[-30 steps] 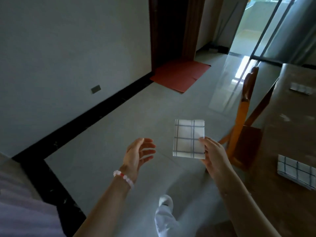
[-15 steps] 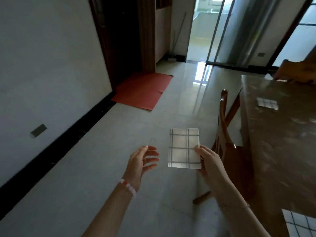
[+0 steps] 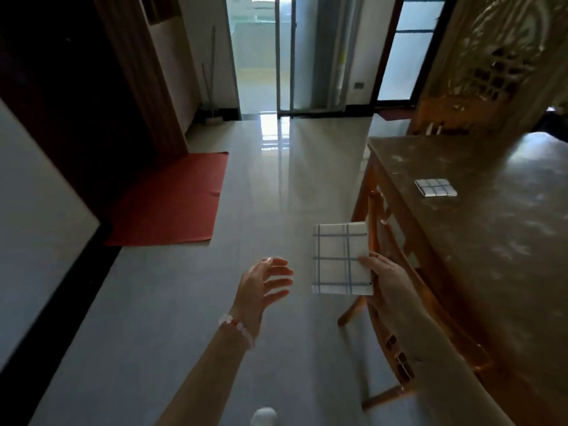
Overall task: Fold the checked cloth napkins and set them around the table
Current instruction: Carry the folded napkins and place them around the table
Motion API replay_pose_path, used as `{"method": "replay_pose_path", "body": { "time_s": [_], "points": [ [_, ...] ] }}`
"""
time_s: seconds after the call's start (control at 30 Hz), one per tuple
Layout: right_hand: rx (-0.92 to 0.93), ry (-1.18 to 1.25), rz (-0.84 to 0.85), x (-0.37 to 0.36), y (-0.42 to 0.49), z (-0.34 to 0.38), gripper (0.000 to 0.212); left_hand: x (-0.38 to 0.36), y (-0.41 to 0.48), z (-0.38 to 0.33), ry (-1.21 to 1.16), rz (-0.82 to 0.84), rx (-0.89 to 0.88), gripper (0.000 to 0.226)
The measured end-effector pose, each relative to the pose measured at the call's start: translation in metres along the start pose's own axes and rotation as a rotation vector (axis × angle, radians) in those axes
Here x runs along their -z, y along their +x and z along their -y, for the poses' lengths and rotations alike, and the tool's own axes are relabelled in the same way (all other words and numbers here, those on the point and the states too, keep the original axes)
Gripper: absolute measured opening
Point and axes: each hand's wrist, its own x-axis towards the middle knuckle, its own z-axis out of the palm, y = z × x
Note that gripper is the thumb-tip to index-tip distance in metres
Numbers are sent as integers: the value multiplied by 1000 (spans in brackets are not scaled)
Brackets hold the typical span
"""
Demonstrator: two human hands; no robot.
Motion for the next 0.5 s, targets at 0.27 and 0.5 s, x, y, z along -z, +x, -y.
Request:
{"method": "replay_pose_path", "body": {
  "time_s": [0.27,0.5],
  "points": [
    [11,86,-226,-46,81,25,19,5,125,-50,87,189,47,32],
    [33,186,-375,-41,165,52,14,-33,228,-75,157,332,56,31]
  ]
}}
